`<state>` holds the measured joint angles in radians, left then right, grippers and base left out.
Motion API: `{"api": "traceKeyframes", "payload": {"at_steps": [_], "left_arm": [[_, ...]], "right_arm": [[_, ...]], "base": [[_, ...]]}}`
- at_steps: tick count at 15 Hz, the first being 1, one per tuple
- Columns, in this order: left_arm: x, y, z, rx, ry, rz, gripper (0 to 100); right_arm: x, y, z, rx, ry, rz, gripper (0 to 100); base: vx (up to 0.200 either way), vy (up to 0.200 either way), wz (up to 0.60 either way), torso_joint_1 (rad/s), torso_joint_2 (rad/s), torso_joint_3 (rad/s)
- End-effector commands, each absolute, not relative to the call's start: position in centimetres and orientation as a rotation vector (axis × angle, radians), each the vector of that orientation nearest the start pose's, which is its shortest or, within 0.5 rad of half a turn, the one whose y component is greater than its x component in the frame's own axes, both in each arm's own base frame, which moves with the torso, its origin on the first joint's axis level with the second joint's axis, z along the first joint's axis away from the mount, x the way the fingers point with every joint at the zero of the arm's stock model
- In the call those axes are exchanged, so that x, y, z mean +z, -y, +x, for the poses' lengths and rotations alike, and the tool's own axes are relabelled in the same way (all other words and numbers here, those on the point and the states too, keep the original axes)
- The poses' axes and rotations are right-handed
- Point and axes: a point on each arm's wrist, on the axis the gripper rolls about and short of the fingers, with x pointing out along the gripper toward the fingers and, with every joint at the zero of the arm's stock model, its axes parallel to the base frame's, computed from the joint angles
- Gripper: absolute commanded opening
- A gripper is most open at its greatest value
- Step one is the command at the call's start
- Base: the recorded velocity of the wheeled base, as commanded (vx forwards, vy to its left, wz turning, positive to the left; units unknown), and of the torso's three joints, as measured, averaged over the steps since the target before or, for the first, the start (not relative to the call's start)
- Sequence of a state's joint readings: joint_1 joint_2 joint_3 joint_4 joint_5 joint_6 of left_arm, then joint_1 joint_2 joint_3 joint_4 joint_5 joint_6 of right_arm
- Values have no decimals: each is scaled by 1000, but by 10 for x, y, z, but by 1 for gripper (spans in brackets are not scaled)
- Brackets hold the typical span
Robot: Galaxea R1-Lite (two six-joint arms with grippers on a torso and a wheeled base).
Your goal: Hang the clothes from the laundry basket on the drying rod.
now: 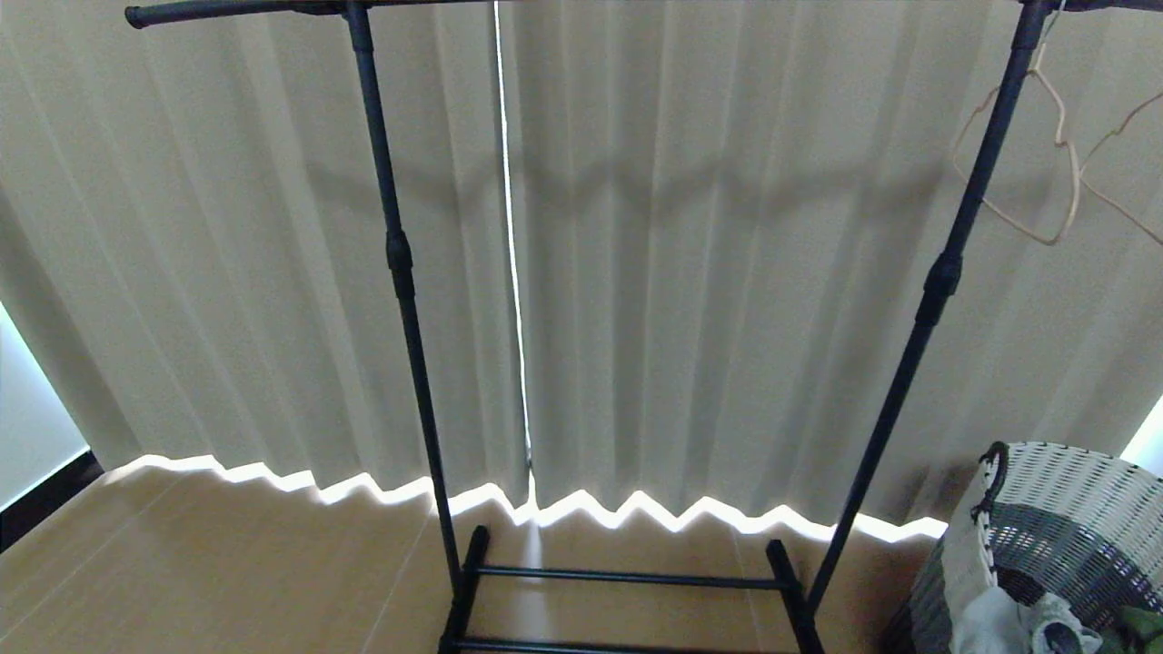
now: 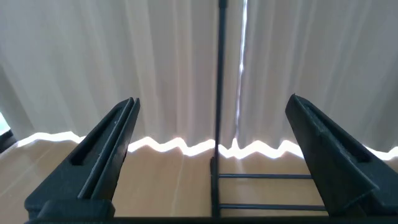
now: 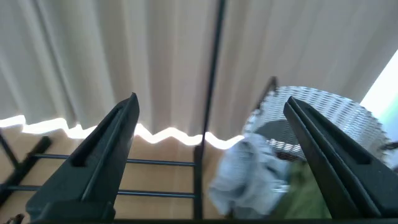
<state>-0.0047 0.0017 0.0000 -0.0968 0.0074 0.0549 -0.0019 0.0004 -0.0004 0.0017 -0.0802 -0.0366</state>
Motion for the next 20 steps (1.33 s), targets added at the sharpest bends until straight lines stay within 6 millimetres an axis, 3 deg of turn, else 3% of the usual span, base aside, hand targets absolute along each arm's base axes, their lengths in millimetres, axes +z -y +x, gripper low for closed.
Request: {"api": "traceKeyframes", "payload": {"at_steps": [1,16,20], "left_arm": [[85,0,-23,6,93,55,100],[85,0,-23,6,93,55,100],[85,0,-23,6,93,55,100]], "right_arm": [[75,2,-23,-81,-3,-37,100],[75,2,-23,-83,-3,-37,100],[75,2,-23,-83,-3,-35,100]], "base": [[0,-200,0,7,2,2],[0,-200,0,2,2,4],[0,0,0,0,0,0]]}}
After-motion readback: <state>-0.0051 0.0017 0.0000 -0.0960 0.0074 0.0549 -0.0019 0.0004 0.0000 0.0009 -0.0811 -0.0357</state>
